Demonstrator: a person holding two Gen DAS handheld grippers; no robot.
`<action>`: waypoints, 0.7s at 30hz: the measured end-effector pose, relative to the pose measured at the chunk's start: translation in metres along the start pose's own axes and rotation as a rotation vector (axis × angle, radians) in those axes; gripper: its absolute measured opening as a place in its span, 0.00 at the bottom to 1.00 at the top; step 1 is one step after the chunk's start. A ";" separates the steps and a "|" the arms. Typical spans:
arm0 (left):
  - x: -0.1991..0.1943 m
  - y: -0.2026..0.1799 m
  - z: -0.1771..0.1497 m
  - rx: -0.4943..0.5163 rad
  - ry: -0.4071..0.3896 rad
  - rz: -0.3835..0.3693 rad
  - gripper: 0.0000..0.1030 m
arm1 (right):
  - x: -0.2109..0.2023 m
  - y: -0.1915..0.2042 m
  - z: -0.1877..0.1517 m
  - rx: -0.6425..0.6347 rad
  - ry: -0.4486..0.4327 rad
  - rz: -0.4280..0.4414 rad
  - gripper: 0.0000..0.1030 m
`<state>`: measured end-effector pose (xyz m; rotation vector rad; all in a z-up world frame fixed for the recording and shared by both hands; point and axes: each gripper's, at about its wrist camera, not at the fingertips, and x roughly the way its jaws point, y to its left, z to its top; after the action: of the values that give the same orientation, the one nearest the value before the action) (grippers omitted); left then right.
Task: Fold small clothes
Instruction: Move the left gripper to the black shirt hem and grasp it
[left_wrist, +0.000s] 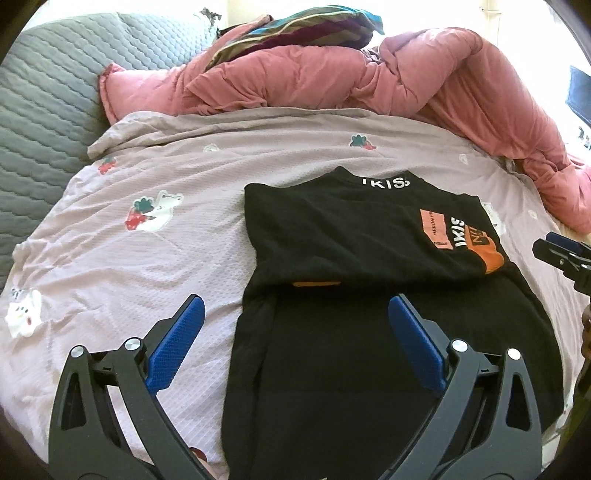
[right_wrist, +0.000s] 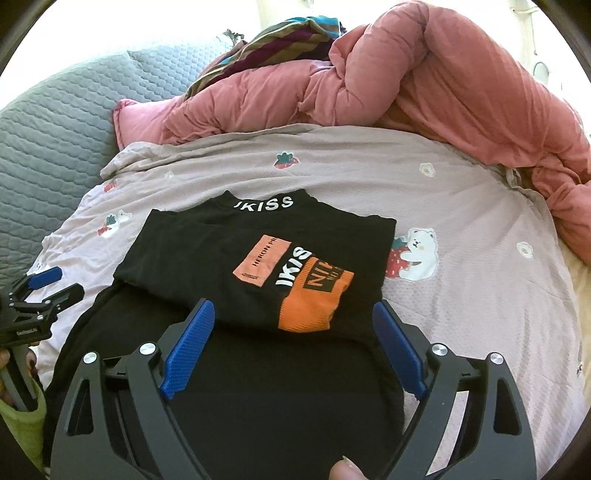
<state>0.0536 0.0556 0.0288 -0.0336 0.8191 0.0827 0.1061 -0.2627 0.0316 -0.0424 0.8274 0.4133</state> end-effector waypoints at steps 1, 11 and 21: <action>-0.002 0.001 -0.001 0.000 -0.002 0.001 0.91 | -0.001 -0.001 -0.001 0.000 0.000 -0.001 0.84; -0.020 0.016 -0.016 -0.033 0.014 0.004 0.91 | -0.020 -0.003 -0.014 -0.014 0.004 -0.006 0.84; -0.032 0.040 -0.038 -0.073 0.039 0.006 0.91 | -0.033 -0.004 -0.030 -0.022 0.021 0.000 0.84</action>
<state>0.0005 0.0912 0.0263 -0.1017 0.8550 0.1178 0.0670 -0.2837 0.0343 -0.0671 0.8432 0.4226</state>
